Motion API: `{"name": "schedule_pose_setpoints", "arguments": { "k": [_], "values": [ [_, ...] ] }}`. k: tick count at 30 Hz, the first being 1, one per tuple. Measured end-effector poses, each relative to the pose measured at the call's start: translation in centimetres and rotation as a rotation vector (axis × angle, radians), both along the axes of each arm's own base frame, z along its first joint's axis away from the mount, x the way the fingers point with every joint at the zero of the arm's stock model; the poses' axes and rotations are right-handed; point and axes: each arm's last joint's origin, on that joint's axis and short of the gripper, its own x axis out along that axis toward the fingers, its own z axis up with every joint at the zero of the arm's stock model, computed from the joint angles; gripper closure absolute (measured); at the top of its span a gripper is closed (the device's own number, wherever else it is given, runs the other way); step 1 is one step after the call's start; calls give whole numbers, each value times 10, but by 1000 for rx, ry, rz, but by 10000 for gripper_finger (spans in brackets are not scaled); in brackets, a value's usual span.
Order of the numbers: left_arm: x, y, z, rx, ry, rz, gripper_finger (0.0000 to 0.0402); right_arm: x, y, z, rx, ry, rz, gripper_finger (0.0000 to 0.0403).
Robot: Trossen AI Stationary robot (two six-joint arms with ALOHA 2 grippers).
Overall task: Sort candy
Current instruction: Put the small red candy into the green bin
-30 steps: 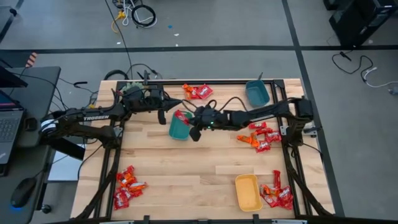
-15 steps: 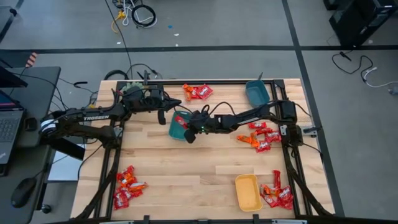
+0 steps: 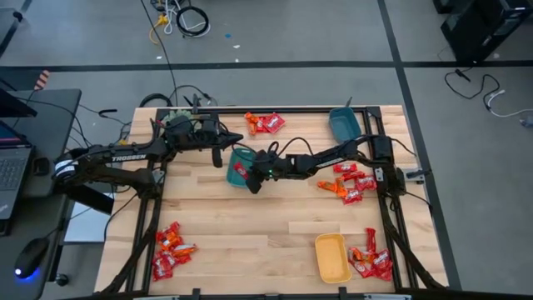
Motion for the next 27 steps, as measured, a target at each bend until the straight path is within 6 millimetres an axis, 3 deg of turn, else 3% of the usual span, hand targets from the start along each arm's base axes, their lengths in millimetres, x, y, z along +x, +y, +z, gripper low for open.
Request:
{"name": "schedule_pose_setpoints", "arguments": {
  "k": [3,7,9,13,16,21,27],
  "values": [
    [0,0,0,3,2,-1,401,-2,0,10,-43,1,46,272],
    [0,0,0,1,5,-6,401,-13,-3,49,-131,5,104,245],
    [0,0,-1,1,6,-6,401,-23,-7,67,-194,33,78,236],
    [0,0,-1,19,11,-7,401,-37,-24,85,-317,108,-16,226],
    [0,0,-1,20,13,-7,401,-39,-44,80,-313,125,-53,226],
    [0,0,-4,9,36,-7,401,-40,-76,51,-378,261,-4,230],
    [0,0,-5,2,53,-7,401,-53,-115,54,-481,308,143,233]
  ]
}}
